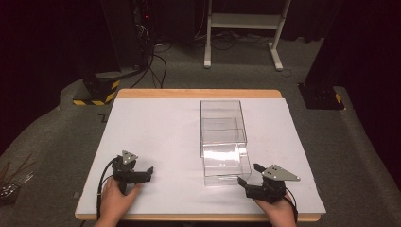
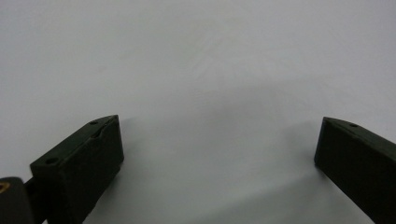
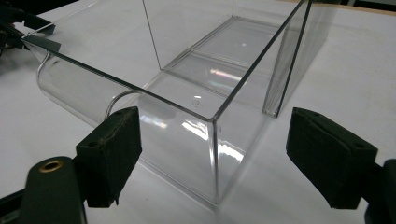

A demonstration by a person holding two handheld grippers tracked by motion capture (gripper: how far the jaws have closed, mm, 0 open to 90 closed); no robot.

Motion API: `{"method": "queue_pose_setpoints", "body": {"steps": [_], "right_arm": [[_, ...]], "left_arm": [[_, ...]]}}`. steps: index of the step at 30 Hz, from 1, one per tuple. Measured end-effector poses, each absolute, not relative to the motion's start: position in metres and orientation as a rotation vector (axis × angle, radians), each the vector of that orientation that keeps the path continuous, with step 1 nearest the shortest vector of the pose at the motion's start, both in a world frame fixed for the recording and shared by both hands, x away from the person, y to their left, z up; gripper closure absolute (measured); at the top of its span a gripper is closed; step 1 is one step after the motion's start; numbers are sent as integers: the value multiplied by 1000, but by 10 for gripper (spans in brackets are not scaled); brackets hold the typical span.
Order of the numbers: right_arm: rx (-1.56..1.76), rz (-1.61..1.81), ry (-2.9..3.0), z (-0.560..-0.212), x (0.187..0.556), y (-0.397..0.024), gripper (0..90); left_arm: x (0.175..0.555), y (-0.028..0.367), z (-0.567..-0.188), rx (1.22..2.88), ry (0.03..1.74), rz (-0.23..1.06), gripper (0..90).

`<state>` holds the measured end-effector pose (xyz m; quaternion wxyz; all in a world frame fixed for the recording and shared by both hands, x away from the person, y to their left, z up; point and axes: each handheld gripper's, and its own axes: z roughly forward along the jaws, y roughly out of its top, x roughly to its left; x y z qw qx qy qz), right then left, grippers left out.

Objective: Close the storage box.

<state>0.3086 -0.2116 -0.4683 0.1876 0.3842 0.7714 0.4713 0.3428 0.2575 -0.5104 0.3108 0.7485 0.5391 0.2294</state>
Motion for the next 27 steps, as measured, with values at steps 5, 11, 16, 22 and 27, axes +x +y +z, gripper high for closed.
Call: {"method": "queue_pose_setpoints", "body": {"steps": [5, 11, 16, 22, 27], "right_arm": [[1079, 1325, 2159, -468, 310, -209, 180], [1079, 1327, 2142, -468, 311, -206, 172], [1081, 1322, 2130, -467, 314, -204, 167], [1083, 1292, 2132, -463, 316, -198, 168], [1111, 1297, 2124, -466, 319, -198, 158]], "left_arm": [[343, 257, -510, 1976, 1423, 605, 15], [343, 258, -510, 1981, 1422, 605, 15], [343, 258, -510, 1981, 1422, 605, 15], [343, 258, -510, 1981, 1422, 606, 15], [343, 258, -510, 1982, 1421, 606, 15]]}}
